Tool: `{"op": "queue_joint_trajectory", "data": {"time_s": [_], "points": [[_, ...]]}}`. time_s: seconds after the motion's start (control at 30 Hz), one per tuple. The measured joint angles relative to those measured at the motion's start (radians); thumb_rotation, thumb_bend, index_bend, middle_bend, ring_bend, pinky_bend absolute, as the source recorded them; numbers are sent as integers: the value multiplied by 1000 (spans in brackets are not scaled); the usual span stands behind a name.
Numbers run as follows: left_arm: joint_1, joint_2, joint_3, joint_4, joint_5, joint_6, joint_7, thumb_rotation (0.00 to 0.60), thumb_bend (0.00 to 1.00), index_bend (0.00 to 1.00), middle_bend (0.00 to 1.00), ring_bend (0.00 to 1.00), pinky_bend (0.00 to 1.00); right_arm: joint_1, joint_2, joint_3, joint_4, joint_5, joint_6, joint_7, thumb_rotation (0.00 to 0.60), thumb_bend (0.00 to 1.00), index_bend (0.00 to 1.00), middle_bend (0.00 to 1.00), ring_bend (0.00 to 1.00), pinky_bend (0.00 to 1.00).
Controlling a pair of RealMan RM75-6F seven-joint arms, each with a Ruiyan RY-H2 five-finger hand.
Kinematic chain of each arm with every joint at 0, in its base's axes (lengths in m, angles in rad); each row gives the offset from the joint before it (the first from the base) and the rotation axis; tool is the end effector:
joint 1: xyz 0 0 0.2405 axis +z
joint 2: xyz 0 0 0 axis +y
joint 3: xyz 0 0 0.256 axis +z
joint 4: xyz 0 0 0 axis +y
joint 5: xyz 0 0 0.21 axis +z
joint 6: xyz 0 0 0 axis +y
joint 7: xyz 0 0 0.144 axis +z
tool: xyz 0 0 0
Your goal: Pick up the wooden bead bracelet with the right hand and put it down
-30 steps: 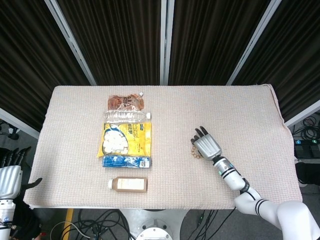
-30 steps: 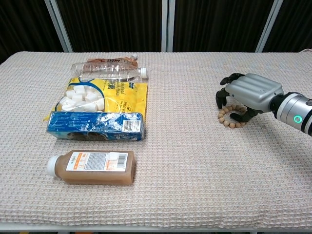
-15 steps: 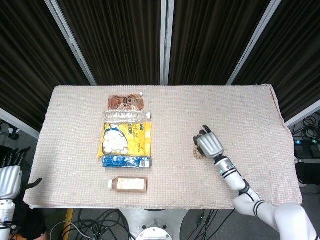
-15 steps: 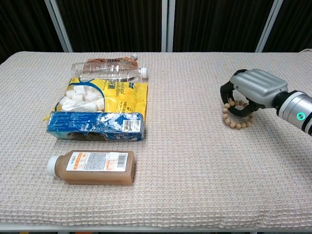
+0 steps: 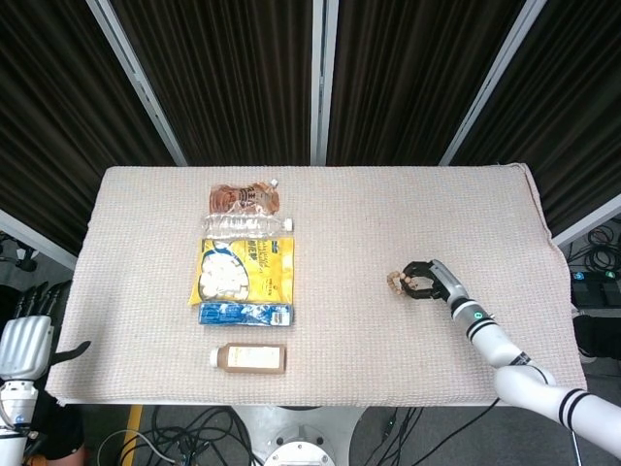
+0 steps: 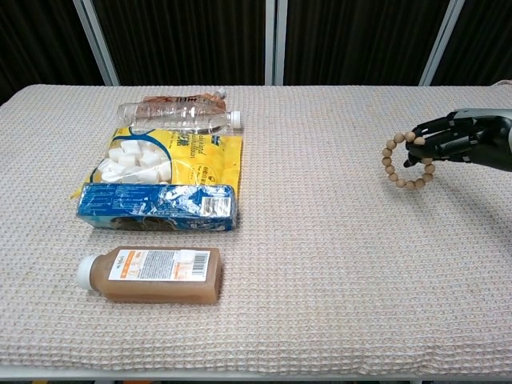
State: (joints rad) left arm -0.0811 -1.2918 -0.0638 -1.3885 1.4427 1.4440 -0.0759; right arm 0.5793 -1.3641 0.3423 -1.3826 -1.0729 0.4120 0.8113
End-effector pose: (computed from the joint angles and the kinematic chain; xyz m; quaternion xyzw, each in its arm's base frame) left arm -0.3476 0.1843 0.1239 -0.5681 -0.4188 -0.3783 0.5989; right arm -0.2479 -0.3519 0.0234 0.3838 -0.8102 0.3810 0.2259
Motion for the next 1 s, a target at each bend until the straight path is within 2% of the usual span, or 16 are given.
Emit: {"op": "queue_joint_trajectory", "data": {"time_s": [0.1, 0.2, 0.23, 0.37, 0.5, 0.7, 0.77, 0.87, 1.0], "points": [[-5, 2, 0, -8, 3, -3, 7, 600, 0, 102, 126, 32, 65, -42, 43, 94, -55, 27, -129, 150, 600, 628, 695, 547, 276, 2], [-6, 4, 2, -15, 4, -3, 12, 600, 0, 102, 126, 33, 65, -105, 55, 218, -97, 40, -231, 248, 600, 628, 665, 527, 255, 0], [-5, 4, 3, -16, 4, -3, 13, 600, 0, 102, 126, 33, 65, -135, 52, 274, -110, 43, -272, 266, 600, 629, 651, 520, 247, 0], [-3, 4, 4, -19, 0, -2, 13, 600, 0, 102, 126, 33, 64, -240, 5, 462, -134, 55, -418, 257, 600, 644, 620, 501, 229, 0], [-2, 1, 5, -18, -1, -1, 9, 600, 0, 102, 126, 32, 64, -328, -88, 639, -129, 104, -588, 129, 600, 673, 572, 485, 209, 0], [-2, -2, 8, -9, -2, -4, 4, 600, 0, 102, 126, 32, 64, -396, -232, 777, -54, 253, -823, -165, 589, 693, 490, 473, 175, 0], [-2, -2, 7, -8, -3, -4, 3, 600, 0, 102, 126, 33, 64, -407, -283, 816, 0, 333, -926, -272, 530, 699, 444, 473, 161, 0], [-1, -2, 8, -6, -3, -2, -1, 600, 0, 102, 126, 32, 64, -410, -343, 851, 91, 445, -1046, -390, 458, 704, 402, 471, 152, 0], [0, -4, 9, -1, -5, -5, -4, 600, 0, 102, 126, 32, 64, -396, -379, 865, 162, 536, -1107, -478, 443, 737, 388, 468, 152, 0]]}}
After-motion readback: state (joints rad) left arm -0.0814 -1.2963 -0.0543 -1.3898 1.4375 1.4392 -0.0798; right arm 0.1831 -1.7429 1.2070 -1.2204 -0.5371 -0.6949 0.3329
